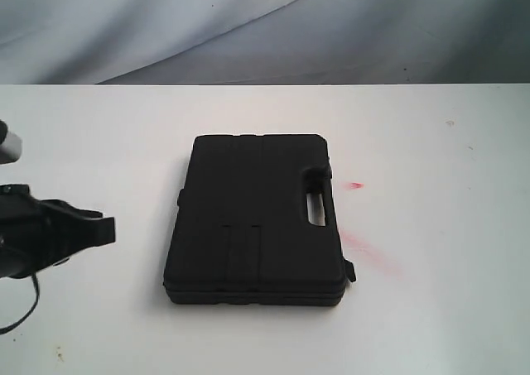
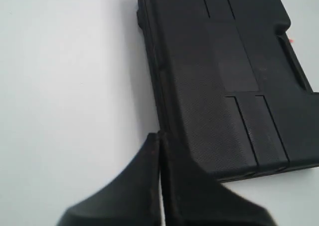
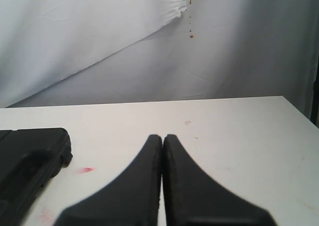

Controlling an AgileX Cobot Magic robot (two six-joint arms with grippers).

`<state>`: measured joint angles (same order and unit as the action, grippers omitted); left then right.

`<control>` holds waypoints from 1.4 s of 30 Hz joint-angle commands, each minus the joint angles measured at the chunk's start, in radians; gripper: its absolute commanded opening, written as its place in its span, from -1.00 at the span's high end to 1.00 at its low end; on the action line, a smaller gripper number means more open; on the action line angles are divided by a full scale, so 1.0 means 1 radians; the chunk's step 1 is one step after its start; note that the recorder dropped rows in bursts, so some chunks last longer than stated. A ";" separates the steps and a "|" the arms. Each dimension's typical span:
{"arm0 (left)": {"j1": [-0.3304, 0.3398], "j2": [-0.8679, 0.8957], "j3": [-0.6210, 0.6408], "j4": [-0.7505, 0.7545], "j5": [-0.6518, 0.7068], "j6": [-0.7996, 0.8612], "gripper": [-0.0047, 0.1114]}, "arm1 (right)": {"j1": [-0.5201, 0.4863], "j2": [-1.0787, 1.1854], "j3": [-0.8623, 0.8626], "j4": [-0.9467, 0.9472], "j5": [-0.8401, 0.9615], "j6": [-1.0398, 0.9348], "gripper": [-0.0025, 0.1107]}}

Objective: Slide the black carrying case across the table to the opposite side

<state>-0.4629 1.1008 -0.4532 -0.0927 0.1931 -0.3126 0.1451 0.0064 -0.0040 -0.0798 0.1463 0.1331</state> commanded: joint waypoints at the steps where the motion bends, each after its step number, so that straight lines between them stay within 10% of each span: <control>1: 0.048 -0.118 0.071 -0.027 -0.052 0.065 0.92 | -0.008 -0.006 0.004 -0.009 -0.003 -0.002 0.96; 14: 0.314 -0.651 0.389 -0.061 -0.129 0.212 0.92 | -0.008 -0.006 0.004 -0.009 -0.003 -0.002 0.96; 42: 0.314 -1.101 0.453 -0.190 -0.099 0.601 0.92 | -0.004 -0.006 0.004 -0.009 -0.003 -0.002 0.96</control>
<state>-0.1517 0.0042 -0.0046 -0.2653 0.1038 0.2708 0.1451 0.0064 -0.0040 -0.0798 0.1463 0.1331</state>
